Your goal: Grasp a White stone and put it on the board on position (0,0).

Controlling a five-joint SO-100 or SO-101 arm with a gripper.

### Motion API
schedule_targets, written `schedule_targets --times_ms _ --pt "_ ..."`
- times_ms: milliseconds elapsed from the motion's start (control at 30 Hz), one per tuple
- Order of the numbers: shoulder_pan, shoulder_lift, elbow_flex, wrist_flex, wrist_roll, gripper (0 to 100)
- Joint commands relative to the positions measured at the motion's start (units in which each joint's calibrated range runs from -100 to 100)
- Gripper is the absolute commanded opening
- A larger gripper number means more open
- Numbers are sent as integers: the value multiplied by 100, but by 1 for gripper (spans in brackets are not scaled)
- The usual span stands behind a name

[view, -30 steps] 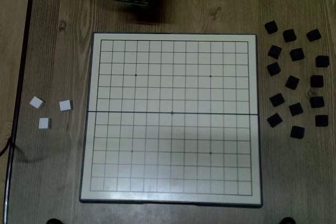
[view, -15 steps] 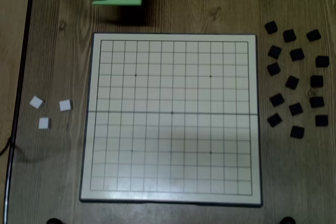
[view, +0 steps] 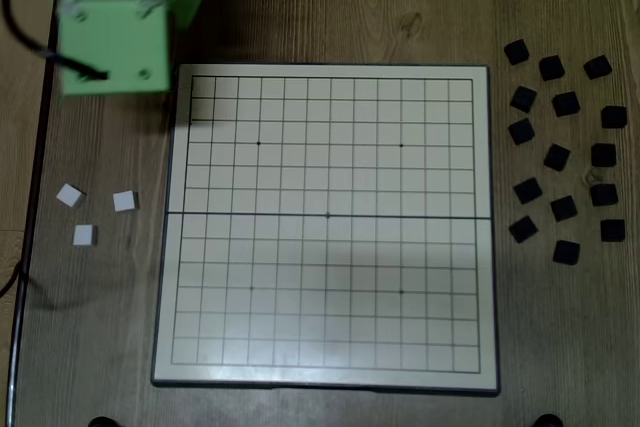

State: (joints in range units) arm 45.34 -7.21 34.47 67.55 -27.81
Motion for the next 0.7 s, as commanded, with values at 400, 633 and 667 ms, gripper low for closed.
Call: schedule_targets --times_ms 400,633,667 --pt "-169 302 -3369 2137 -220 6" --pt "-251 404 -5021 2914 -435 6" --pt "-251 420 -5166 2955 -464 6"
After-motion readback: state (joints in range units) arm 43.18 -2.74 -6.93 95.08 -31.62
